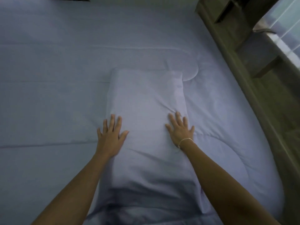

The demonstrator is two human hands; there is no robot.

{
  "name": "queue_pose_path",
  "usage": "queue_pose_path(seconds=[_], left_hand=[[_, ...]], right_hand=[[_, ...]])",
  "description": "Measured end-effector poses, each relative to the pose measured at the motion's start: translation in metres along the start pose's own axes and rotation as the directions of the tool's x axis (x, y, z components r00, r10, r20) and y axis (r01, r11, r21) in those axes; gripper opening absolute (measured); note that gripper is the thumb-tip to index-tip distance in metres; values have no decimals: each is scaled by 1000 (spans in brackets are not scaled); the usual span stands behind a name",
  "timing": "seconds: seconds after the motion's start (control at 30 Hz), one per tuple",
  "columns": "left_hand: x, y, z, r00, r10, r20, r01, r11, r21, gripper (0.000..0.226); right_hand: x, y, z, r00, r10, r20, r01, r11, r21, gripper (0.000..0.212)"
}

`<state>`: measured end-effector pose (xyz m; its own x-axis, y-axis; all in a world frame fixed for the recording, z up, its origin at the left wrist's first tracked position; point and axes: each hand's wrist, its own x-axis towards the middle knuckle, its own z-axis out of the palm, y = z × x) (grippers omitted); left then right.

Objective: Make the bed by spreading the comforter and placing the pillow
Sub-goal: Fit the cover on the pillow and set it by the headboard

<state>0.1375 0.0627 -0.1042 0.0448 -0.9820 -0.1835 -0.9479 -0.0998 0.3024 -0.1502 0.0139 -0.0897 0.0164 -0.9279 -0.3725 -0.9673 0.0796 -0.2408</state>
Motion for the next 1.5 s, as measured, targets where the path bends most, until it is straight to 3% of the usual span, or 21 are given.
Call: queue_pose_path(seconds=[0.17,0.27,0.43,0.53,0.6,0.7,0.97,1.13,1.3,1.5], left_hand=[[8,-2,-5,1000,-21,-15,19,989,-147,75],[26,-4,-9,995,-93,-39,78,954,-290,78],[47,1,-12,953,-301,3,243,763,-598,93],[48,1,-11,957,-291,20,252,792,-556,93],[48,1,-11,953,-301,28,270,809,-522,92],[47,3,-11,949,-313,28,285,821,-494,91],[41,20,-26,950,-312,34,275,778,-565,96],[8,37,-42,964,-266,-22,189,739,-646,95],[-25,72,-39,985,-165,44,149,707,-691,98],[-50,158,-15,985,24,172,118,638,-761,112]], right_hand=[[11,10,0,980,-32,-194,47,996,71,66],[22,12,1,996,-36,-81,44,994,97,67],[28,16,-5,961,140,-237,10,843,538,84],[27,23,-4,955,290,-72,-178,746,642,106],[29,24,-5,938,344,49,-285,681,674,110],[32,23,-7,935,343,91,-315,685,656,99],[32,9,-26,956,294,-20,-225,773,592,32],[-3,15,-42,959,265,-99,-166,810,562,26],[-67,44,-66,927,321,-196,-168,820,546,23],[-130,114,-127,843,374,-387,-276,918,286,23]])
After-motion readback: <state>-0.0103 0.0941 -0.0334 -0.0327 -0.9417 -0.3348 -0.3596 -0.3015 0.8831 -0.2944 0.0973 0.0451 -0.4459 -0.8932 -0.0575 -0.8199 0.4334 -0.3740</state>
